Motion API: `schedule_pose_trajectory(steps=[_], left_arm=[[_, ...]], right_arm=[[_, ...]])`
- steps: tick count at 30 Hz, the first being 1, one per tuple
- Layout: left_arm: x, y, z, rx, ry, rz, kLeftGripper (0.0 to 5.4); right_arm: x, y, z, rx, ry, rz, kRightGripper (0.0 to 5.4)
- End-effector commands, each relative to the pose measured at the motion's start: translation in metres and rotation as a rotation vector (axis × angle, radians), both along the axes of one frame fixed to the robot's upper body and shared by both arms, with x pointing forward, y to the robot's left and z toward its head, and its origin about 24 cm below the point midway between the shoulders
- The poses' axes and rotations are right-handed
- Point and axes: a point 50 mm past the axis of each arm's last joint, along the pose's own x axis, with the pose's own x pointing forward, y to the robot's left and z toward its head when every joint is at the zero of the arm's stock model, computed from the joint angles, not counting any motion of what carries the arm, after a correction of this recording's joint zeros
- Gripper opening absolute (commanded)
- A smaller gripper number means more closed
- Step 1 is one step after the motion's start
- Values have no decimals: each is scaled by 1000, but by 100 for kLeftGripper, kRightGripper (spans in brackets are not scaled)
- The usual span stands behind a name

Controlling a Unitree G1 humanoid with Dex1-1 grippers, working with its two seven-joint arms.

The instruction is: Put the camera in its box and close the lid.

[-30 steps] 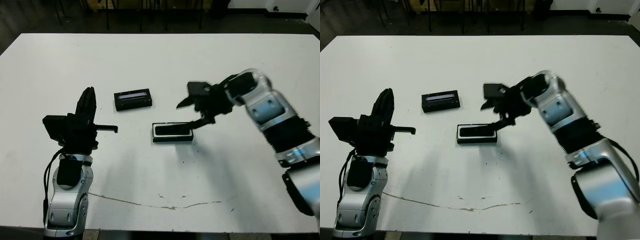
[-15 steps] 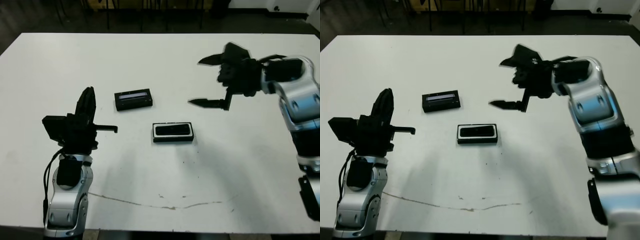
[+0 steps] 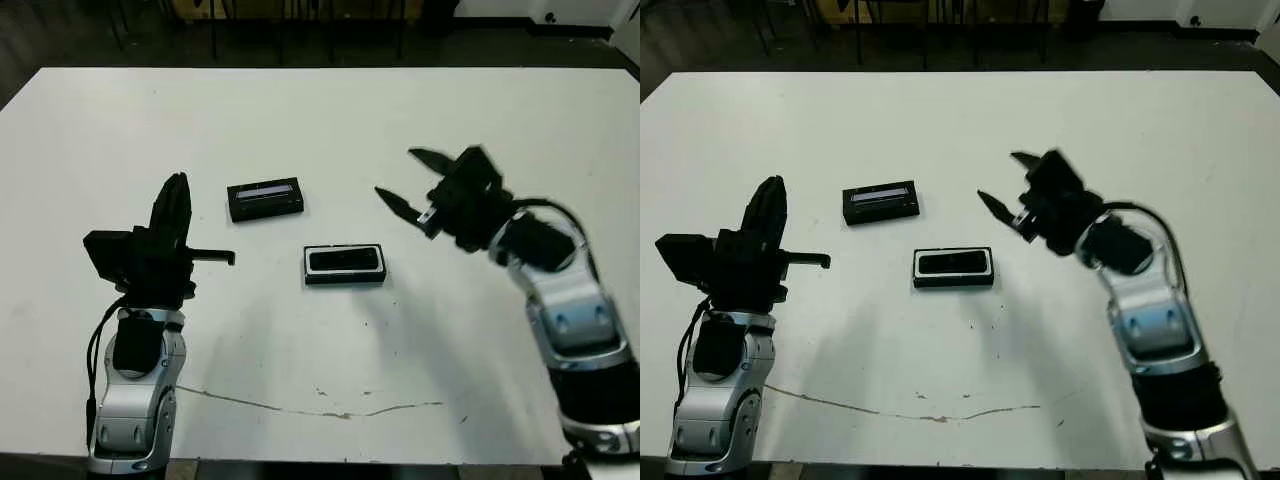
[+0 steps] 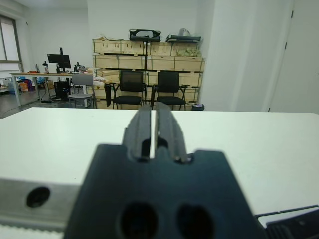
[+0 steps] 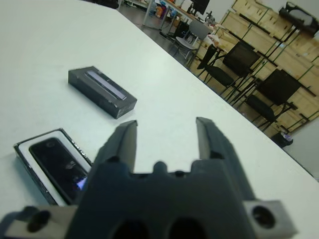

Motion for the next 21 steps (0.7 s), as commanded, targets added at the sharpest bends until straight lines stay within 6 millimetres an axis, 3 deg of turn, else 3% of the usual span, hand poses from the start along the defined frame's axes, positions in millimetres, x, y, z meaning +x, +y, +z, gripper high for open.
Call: schedule_pose_trajectory(steps=[1,10,21], left_arm=[[0,2,-6,7,40,3,0],[-1,2,-6,15,38,7,0],[-1,2,-7,8,42,5,0]], right_arm=[[-4,4,-18,-4,41,-29,170],[-10,15,-48,-90,139,-29,6],[-23,6,-75,-203,258,-10,1]])
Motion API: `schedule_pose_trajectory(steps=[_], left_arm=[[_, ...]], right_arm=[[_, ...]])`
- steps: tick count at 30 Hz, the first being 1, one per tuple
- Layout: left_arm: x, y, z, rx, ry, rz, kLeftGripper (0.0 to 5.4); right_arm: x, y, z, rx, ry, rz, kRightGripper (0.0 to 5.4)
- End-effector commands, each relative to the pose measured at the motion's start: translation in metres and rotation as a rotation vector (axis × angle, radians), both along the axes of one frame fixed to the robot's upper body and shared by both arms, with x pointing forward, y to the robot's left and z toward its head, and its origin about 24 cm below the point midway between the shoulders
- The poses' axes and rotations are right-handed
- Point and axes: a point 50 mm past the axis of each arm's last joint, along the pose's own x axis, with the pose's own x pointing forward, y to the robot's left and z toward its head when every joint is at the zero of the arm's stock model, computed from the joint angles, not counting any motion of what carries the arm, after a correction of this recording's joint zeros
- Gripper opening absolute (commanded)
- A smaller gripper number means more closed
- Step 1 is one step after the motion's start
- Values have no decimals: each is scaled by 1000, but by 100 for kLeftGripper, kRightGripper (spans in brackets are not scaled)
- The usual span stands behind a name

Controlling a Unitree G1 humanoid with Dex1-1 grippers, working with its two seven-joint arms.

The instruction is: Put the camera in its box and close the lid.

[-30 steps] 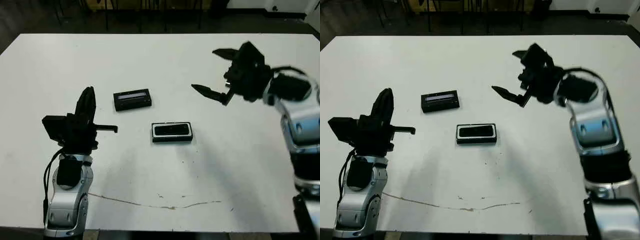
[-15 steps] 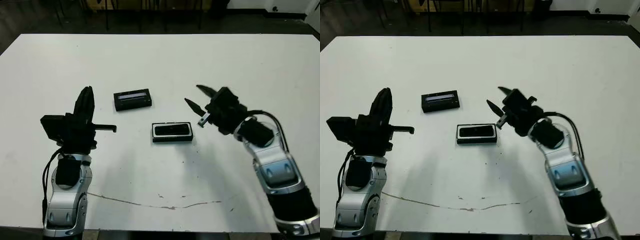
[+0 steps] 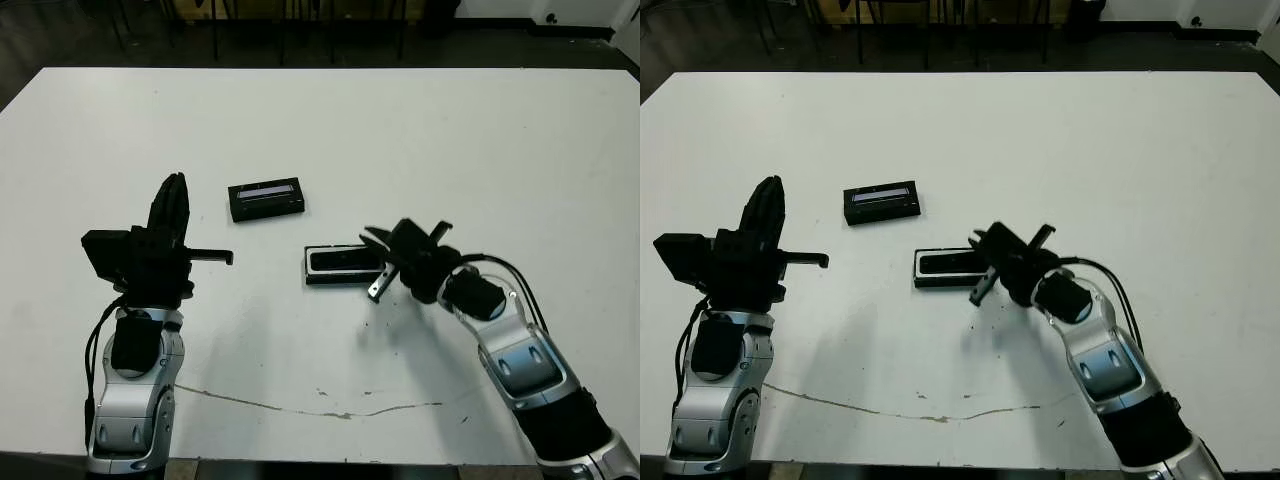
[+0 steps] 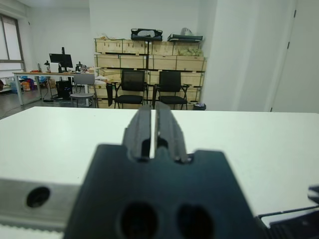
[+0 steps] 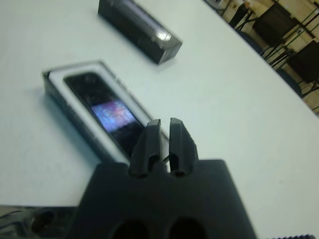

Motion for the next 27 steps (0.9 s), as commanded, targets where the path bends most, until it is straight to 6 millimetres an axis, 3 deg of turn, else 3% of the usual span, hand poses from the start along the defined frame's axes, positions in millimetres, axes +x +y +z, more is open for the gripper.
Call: schedule_pose_trajectory(steps=[1,12,20,23,27], left_arm=[[-2,2,-7,6,38,4,0],[-2,3,-7,5,36,4,0],[-3,8,1,46,12,-5,0],[0,12,18,105,-46,-37,0],[9,18,64,271,-165,-99,0]], right_arm=[[-6,-10,-15,-54,72,-24,1],[-17,-32,-22,-83,117,-43,1],[-6,-54,16,315,-96,-317,1],[-6,-57,28,422,-141,-370,1],[-8,-59,41,484,-155,-371,1]])
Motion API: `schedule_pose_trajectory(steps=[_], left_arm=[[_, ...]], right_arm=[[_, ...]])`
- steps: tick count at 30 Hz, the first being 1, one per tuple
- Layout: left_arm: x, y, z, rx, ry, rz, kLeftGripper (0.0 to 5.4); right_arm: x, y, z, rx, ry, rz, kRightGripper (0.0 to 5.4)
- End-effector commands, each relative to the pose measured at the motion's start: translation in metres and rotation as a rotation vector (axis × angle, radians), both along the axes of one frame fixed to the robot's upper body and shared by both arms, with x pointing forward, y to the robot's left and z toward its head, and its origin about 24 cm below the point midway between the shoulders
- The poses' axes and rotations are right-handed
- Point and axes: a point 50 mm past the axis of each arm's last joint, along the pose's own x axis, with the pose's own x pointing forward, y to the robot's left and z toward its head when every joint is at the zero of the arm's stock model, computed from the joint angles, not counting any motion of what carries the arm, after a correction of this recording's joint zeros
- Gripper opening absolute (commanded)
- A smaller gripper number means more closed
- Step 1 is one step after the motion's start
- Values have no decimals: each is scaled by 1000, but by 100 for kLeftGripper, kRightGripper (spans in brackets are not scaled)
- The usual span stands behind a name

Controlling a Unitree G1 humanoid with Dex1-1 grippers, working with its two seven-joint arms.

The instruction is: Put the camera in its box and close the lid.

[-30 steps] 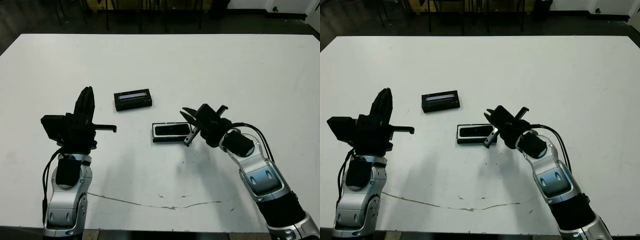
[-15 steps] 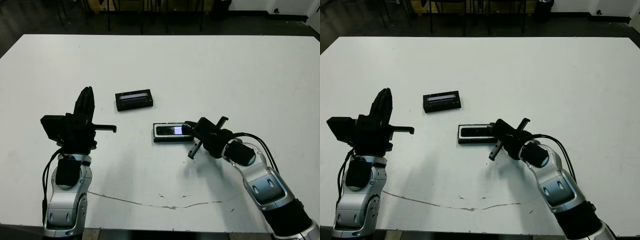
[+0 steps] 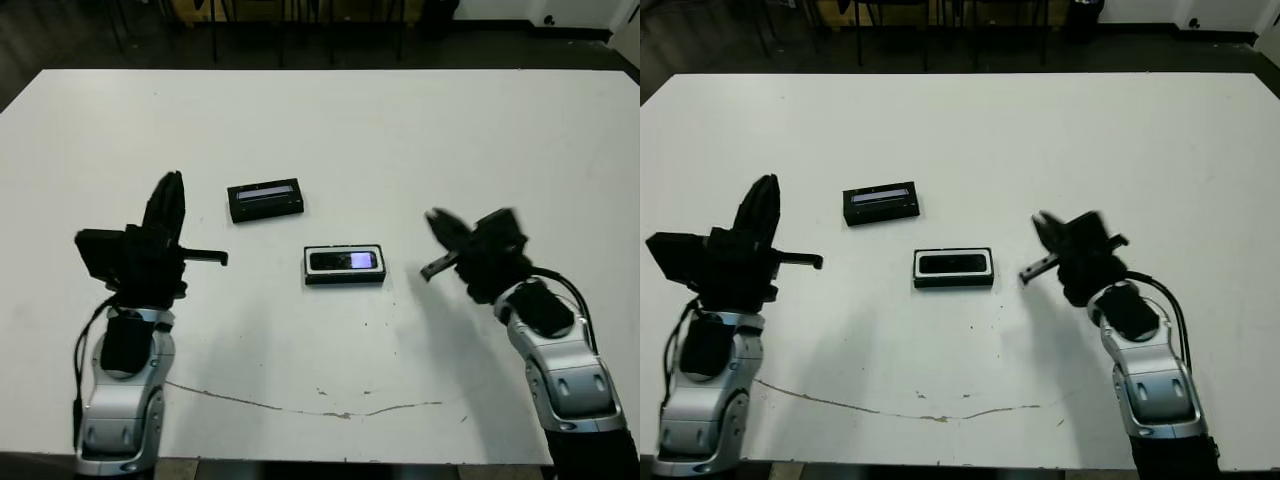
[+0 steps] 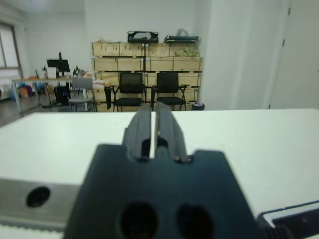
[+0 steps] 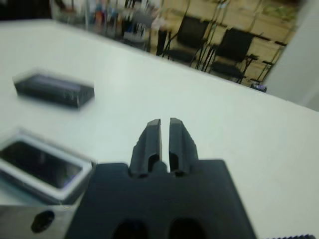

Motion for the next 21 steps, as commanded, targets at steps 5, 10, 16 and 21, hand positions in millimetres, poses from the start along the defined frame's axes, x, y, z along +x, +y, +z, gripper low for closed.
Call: schedule_pose_trajectory(steps=[5,10,16,21], left_arm=[[32,11,85,367,-101,-34,0],[79,16,120,591,60,-135,0],[123,14,128,809,281,-196,0],[156,11,103,786,365,-131,0]], right_arm=[[-5,-1,20,10,12,38,1],[-9,1,31,-24,9,84,1],[-12,-1,34,-37,27,128,1],[-11,1,31,-32,37,140,1]])
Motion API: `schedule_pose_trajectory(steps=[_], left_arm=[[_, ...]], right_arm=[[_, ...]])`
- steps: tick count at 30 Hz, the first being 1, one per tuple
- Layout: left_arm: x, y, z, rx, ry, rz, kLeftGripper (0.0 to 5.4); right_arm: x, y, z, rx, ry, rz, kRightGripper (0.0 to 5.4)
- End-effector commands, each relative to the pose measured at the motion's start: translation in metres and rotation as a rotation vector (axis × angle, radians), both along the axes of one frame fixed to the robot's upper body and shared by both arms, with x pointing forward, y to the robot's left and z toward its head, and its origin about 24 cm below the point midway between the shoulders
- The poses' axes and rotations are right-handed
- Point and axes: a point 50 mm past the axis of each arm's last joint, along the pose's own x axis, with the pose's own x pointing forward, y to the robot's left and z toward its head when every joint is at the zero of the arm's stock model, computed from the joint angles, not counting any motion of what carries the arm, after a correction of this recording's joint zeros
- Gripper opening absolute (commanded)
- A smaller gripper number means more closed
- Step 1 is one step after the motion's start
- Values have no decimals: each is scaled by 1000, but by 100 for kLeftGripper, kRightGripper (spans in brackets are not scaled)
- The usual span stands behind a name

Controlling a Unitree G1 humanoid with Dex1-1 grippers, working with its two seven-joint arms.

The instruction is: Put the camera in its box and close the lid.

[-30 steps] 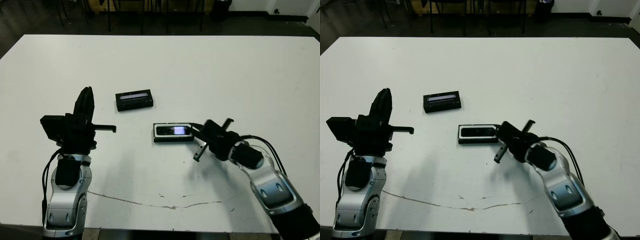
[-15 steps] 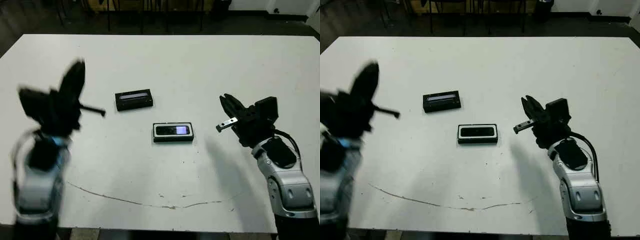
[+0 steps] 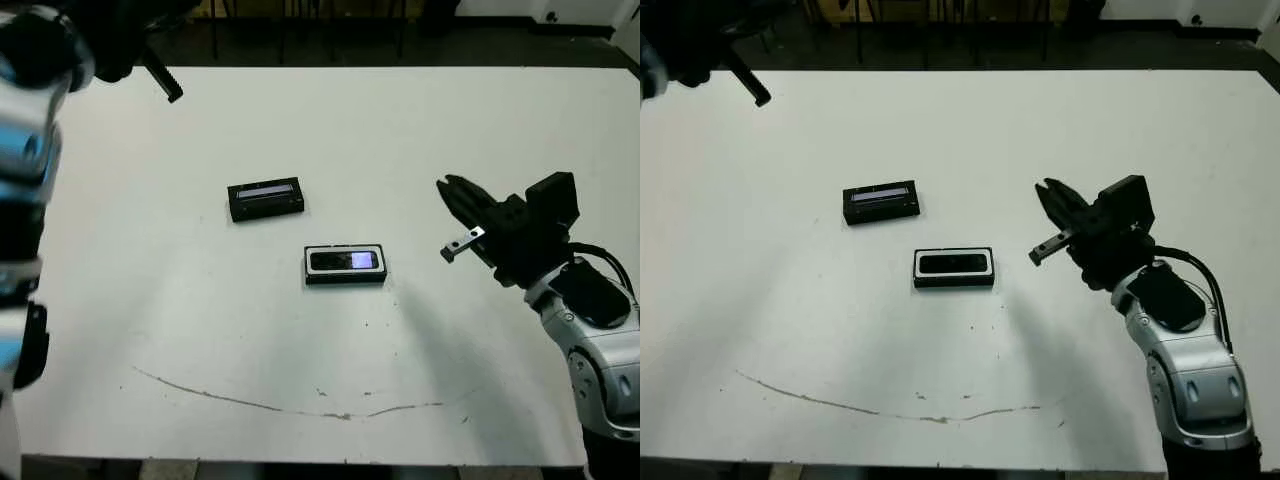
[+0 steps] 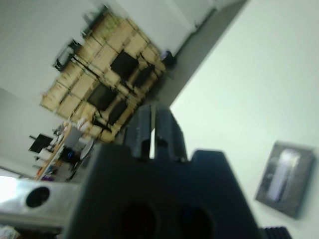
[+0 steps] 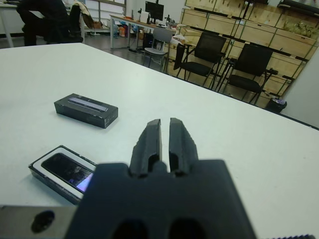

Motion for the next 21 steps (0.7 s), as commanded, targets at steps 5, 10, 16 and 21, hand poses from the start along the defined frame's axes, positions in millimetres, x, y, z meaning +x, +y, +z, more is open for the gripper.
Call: schedule_pose_trajectory(steps=[5,10,16,21], left_arm=[[35,-5,-66,-56,156,129,0],[39,-8,-114,-122,226,205,0],[33,-11,-151,-145,307,266,0],[27,-13,-174,-92,388,285,0]], right_arm=[[1,1,-11,9,35,23,1],[-1,-1,-16,12,46,19,1],[-7,-7,-18,41,80,6,1],[-13,-9,-19,30,90,3,1]])
